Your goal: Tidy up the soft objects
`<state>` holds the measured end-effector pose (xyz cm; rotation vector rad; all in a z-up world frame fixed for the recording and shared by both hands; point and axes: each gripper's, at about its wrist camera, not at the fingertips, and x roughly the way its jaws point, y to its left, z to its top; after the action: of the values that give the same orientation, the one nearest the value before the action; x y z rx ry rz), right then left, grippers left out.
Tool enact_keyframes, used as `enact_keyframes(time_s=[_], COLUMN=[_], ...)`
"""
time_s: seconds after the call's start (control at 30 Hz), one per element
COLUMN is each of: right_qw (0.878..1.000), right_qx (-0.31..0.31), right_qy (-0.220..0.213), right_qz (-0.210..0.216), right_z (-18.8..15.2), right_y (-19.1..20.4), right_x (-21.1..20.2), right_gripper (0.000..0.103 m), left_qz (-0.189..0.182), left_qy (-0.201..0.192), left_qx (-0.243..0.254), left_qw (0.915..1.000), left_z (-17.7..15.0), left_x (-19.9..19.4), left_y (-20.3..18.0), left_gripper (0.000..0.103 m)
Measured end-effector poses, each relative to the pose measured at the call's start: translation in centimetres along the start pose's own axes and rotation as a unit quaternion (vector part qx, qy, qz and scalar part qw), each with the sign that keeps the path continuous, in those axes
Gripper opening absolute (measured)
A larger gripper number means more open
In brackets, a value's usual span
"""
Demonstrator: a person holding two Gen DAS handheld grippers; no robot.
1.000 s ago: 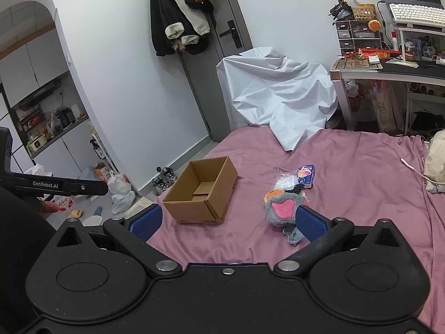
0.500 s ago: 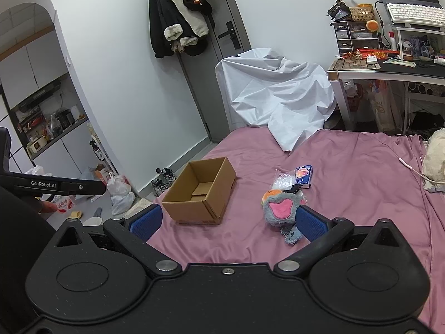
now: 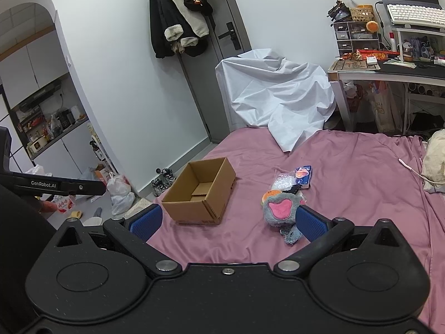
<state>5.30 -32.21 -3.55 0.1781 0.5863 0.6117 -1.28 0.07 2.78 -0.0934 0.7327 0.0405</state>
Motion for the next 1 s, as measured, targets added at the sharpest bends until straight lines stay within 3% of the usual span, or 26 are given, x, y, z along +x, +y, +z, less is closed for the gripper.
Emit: enact_keyframes(time_s=[0.53, 1.0], right_qw=[1.0, 0.999], right_qx=[0.0, 0.033], right_qy=[0.006, 0.014], right_qz=[-0.005, -0.006], right_z=[-0.3, -1.1], right_y=[-0.3, -2.7], right_x=[0.6, 2.6], right_gripper=[0.103, 0.103], left_qz=[-0.013, -0.037], left_qy=[0.001, 0.013], left_qx=[-0.001, -0.016], left_qw=[0.9999, 0.9991], left_z=[0.0, -0.6], left_x=[0.5, 4.0], left_y=[-0.1, -0.1], left_gripper=[0.102, 0.102])
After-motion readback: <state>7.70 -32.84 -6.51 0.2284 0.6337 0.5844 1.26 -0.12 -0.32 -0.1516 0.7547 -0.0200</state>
